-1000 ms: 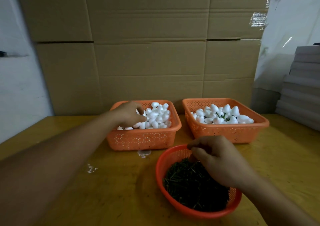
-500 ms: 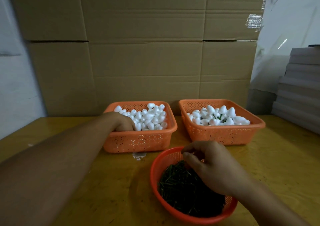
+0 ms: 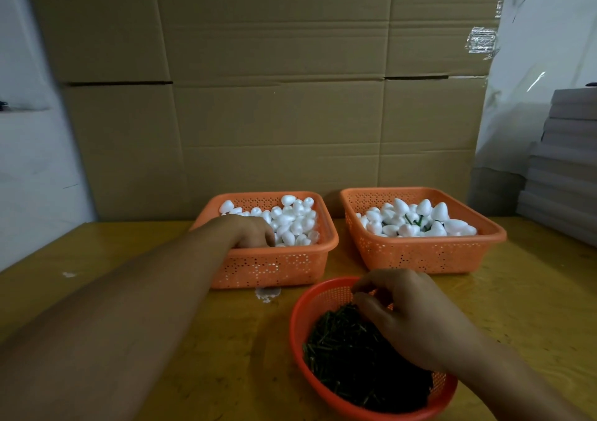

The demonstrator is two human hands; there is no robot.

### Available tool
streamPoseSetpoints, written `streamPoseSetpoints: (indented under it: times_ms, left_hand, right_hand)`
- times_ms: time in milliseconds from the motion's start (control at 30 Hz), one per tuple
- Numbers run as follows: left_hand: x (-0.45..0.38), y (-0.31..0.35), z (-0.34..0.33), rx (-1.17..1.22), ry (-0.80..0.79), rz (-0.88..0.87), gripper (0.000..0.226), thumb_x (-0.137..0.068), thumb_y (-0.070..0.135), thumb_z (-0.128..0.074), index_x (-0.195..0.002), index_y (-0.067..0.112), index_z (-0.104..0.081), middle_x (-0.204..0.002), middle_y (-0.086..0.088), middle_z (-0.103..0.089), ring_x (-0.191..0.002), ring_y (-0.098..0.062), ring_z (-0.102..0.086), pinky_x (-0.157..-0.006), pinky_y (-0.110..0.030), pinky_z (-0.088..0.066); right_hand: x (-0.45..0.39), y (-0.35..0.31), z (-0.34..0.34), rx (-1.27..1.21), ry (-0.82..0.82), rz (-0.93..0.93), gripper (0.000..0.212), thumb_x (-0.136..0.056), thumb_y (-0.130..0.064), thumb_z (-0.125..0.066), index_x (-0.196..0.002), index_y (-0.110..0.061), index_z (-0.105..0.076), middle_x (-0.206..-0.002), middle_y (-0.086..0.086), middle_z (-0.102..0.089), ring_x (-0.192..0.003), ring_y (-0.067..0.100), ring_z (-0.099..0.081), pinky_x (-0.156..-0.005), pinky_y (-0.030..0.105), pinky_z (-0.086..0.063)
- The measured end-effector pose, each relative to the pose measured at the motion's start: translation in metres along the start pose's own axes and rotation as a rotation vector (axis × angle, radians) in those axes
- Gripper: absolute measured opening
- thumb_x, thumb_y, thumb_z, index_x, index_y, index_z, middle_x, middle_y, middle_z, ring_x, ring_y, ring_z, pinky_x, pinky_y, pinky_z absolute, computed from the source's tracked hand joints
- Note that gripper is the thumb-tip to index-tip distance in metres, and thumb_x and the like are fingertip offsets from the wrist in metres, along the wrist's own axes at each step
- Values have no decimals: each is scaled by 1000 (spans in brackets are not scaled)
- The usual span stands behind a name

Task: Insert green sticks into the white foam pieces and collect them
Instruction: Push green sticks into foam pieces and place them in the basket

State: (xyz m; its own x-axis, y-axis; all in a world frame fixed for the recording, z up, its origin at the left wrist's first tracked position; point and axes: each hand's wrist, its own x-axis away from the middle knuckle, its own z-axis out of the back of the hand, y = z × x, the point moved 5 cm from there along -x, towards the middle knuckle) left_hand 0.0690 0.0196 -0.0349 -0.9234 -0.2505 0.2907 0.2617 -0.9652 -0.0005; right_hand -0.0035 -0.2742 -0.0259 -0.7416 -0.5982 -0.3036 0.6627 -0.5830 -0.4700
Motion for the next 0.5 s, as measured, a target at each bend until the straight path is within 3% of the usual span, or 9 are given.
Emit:
streamPoseSetpoints:
  times_ms: [67,200,267,367,500]
  left_hand:
    - [-4,4,0,-24,23,1,35,-84,46,-68,-119,48,-66,-132,11,-45,-115,-17,-39,-97,-39,-33]
    - [-6,10,2,-28,85,14,30,-83,48,-69,-114,47,-69,-121,12,-47,-124,-18,-41,-107,-40,-34]
    - [-4,10,5,-2,99,15,32,-85,43,-69,-116,38,-70,-117,11,-48,-116,-16,-44,-102,-38,-41]
    - [-2,9,9,144,112,-7,28,-86,26,-73,-114,21,-72,-116,3,-67,-102,-14,-60,-93,-36,-53]
    - [11,7,24,489,317,-108,20,-77,18,-85,-92,22,-74,-90,4,-71,-81,-11,-66,-74,-31,-55]
  right_hand:
    - [0,0,1,18,-7,0,20,-96,-35,-60,-109,-28,-73,-93,-7,-76,-85,8,-69,-80,36,-56]
    - [0,0,2,38,-18,-4,19,-97,-34,-60,-108,-29,-73,-92,-5,-75,-83,9,-69,-80,36,-56]
    - [0,1,2,48,-21,-7,17,-96,-32,-60,-106,-29,-73,-88,-5,-75,-80,10,-69,-78,36,-55]
    - [0,1,5,63,-3,-5,16,-95,-31,-61,-104,-29,-73,-85,-7,-75,-78,9,-68,-77,36,-54]
    - [1,-1,4,59,-18,4,15,-95,-32,-61,-103,-30,-73,-84,-5,-75,-77,10,-69,-75,37,-56]
